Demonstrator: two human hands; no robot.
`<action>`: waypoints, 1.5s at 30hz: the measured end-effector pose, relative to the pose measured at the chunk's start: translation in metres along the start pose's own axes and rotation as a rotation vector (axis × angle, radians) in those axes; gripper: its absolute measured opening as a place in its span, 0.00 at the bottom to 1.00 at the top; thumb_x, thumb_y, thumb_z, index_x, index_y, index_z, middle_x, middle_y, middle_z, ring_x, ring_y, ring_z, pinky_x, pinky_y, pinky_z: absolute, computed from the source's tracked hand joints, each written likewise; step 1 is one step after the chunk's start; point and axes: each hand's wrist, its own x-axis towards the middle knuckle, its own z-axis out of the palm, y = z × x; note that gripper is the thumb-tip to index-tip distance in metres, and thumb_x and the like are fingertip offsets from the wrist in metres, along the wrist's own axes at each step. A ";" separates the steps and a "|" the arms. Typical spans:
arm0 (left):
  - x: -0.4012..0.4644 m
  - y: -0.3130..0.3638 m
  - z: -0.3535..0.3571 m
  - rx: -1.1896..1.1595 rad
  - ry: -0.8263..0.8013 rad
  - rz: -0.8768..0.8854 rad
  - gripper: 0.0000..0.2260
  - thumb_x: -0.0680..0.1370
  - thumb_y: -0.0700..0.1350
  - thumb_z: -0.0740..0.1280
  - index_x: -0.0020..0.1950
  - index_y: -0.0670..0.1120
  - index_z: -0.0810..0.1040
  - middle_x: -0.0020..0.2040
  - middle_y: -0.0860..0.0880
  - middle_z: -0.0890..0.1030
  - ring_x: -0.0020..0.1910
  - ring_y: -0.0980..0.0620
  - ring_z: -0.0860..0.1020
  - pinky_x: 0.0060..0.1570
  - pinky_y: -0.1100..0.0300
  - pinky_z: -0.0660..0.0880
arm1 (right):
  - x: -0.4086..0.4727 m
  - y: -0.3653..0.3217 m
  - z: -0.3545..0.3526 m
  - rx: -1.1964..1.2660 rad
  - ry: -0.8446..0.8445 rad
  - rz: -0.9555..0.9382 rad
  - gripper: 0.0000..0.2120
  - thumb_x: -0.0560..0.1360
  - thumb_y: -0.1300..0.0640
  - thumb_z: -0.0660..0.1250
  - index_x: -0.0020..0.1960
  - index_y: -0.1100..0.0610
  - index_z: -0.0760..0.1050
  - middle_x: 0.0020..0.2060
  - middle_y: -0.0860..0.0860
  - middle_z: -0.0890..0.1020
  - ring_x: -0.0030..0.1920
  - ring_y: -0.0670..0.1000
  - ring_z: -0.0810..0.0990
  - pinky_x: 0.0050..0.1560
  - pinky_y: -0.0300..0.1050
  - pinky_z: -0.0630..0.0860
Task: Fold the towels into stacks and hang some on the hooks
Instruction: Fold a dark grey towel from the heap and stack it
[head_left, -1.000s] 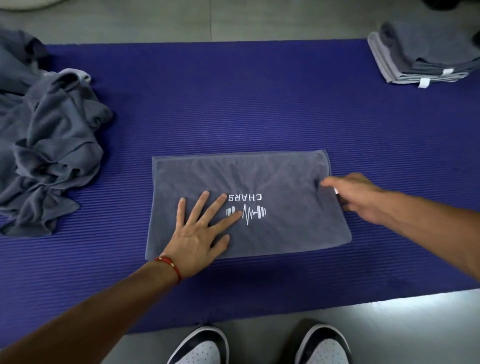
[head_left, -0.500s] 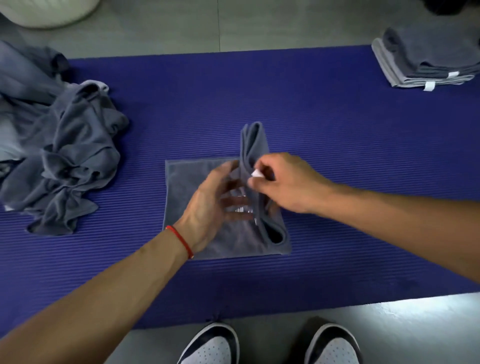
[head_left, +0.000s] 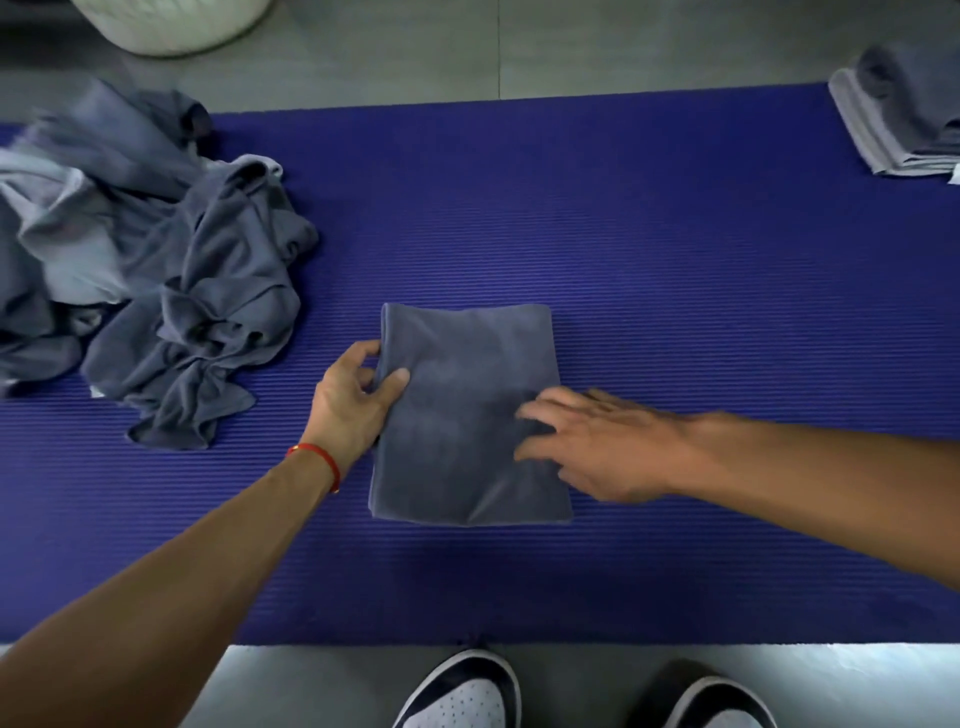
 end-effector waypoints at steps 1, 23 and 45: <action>0.002 -0.001 0.001 -0.006 0.007 0.014 0.15 0.78 0.51 0.72 0.64 0.56 0.76 0.44 0.52 0.86 0.39 0.58 0.84 0.37 0.59 0.81 | 0.003 0.001 -0.006 0.027 0.058 0.018 0.24 0.83 0.56 0.59 0.78 0.44 0.62 0.79 0.50 0.55 0.79 0.52 0.53 0.74 0.57 0.65; 0.099 0.060 0.023 1.010 -0.482 0.409 0.33 0.77 0.46 0.73 0.79 0.45 0.64 0.71 0.40 0.74 0.69 0.38 0.72 0.68 0.47 0.68 | 0.020 -0.035 0.038 0.602 0.245 0.732 0.21 0.76 0.37 0.66 0.58 0.53 0.73 0.58 0.52 0.80 0.60 0.56 0.78 0.60 0.54 0.71; 0.000 0.043 0.042 -0.096 -0.522 -0.315 0.14 0.77 0.46 0.74 0.60 0.42 0.80 0.53 0.45 0.87 0.52 0.47 0.85 0.50 0.50 0.82 | -0.006 0.041 0.054 1.083 0.512 1.149 0.29 0.75 0.44 0.74 0.64 0.60 0.66 0.58 0.56 0.78 0.55 0.59 0.81 0.54 0.52 0.80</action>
